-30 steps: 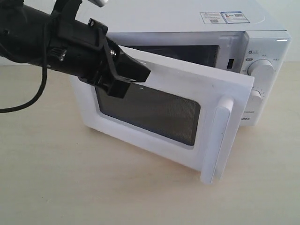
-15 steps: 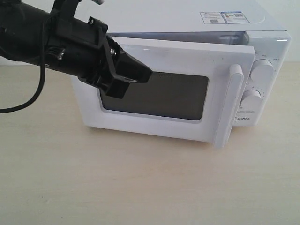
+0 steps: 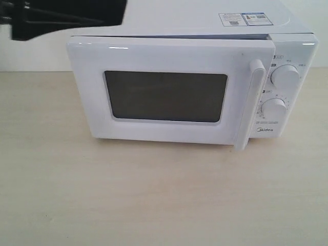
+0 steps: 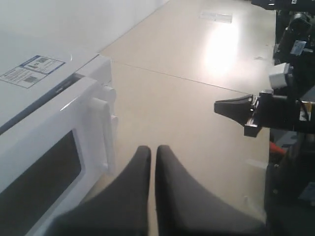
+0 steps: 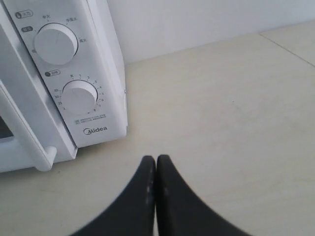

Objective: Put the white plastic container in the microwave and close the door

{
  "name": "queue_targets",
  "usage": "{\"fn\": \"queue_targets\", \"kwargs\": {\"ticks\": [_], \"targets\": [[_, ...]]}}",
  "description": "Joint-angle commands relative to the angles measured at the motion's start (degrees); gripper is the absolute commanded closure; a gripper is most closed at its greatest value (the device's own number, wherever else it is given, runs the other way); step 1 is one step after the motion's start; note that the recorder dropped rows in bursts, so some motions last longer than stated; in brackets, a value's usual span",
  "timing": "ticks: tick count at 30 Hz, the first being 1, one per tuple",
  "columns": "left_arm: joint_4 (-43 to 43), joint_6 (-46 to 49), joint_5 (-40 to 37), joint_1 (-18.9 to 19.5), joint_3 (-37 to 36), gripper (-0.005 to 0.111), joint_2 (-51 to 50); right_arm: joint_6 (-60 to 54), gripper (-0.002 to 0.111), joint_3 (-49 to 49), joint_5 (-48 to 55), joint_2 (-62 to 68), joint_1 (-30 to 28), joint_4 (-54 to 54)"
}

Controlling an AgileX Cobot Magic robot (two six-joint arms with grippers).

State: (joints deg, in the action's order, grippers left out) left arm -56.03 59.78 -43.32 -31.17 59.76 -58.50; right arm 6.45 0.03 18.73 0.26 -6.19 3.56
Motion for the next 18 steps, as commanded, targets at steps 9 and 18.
{"fn": "queue_targets", "kwargs": {"ticks": [9,18], "targets": [[21.08,-21.56,-2.59,-0.21,-11.95,0.102,25.00,3.59,0.108,-0.03,-42.42,-0.26,0.00,2.28],[20.86,-25.06,1.68,-0.21,-16.81,0.102,30.69,9.51,0.108,-42.38,-1.80,8.98,0.00,-10.43]]}}
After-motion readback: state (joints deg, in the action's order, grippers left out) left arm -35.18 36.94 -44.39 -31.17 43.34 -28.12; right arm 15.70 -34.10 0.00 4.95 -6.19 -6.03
